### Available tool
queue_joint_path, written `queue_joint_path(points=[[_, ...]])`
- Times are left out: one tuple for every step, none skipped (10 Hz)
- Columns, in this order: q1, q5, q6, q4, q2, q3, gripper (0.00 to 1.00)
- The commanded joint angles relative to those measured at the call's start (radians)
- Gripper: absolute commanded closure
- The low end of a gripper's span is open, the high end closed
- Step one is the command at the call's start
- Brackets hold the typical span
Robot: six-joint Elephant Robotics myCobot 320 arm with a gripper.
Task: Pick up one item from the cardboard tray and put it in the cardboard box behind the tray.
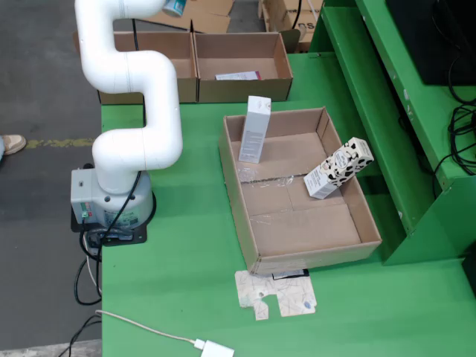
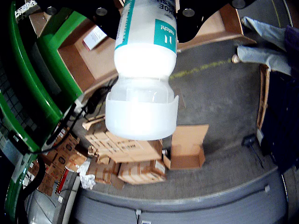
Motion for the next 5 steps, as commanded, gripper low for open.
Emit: queue_joint_path(points=[[-0.022, 0.004, 0.018, -0.295, 0.245, -0.493, 1.0], [-0.022, 0.004, 0.018, -0.295, 0.245, -0.493, 1.0], [-0.024, 0.006, 0.0, -0.197, 0.269, -0.625, 1.0], [-0.024, 0.007, -0.009, -0.152, 0.271, -0.677, 1.0], [-0.022, -0.002, -0.019, -0.074, 0.286, -0.768, 1.0]])
